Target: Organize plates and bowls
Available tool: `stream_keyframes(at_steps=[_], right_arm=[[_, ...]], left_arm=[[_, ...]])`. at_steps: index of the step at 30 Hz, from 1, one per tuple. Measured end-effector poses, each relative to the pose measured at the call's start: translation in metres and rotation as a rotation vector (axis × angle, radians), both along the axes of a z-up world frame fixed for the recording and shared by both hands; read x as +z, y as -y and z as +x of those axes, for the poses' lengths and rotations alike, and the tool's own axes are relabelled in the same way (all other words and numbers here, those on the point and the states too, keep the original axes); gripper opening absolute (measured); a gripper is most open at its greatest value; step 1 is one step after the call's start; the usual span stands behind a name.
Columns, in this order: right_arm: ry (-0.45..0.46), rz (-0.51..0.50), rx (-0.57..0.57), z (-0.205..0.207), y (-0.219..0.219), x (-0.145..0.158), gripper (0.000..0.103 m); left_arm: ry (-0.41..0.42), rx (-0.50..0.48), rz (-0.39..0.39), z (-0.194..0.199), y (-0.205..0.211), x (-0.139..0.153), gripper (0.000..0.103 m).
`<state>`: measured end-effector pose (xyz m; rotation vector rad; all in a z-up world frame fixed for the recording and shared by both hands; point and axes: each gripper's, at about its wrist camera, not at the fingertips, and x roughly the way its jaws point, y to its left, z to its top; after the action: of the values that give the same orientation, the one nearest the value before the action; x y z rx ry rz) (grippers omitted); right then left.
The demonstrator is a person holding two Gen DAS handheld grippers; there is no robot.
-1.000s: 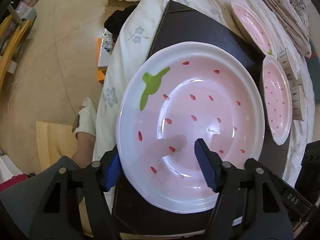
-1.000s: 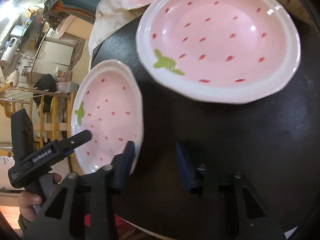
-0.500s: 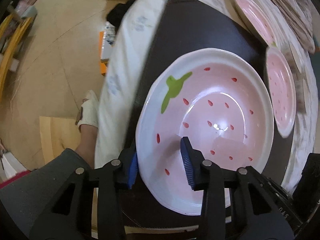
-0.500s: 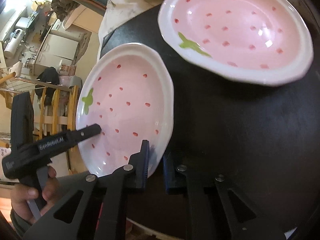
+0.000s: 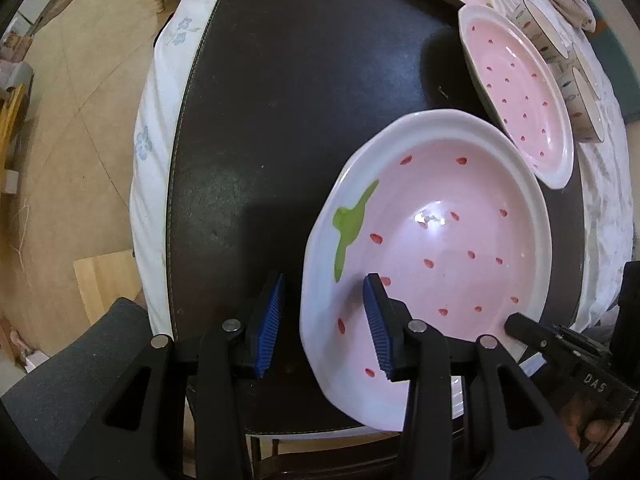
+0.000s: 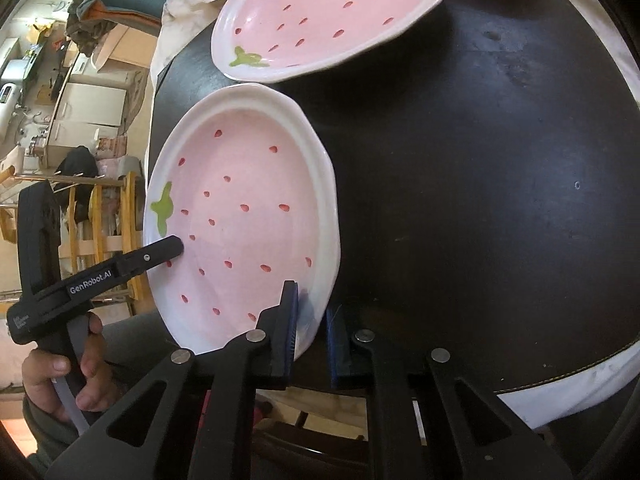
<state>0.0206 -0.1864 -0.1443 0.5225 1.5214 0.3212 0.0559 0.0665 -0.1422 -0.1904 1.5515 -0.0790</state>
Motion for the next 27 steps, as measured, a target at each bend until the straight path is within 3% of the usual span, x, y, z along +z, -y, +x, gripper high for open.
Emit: stream_keyframes(at_steps=[5, 13, 27], right_arm=[[0.01, -0.023, 0.043, 0.012, -0.011, -0.001, 0.017], [0.017, 0.039, -0.012, 0.023, -0.011, -0.011, 0.017], [0.063, 0.055, -0.009, 0.015, -0.005, -0.015, 0.018]], left_arm=[[0.014, -0.015, 0.01, 0.011, 0.005, 0.0, 0.038], [0.043, -0.043, 0.019, 0.015, 0.015, 0.002, 0.035], [0.079, -0.021, 0.033, 0.004, 0.025, 0.014, 0.035]])
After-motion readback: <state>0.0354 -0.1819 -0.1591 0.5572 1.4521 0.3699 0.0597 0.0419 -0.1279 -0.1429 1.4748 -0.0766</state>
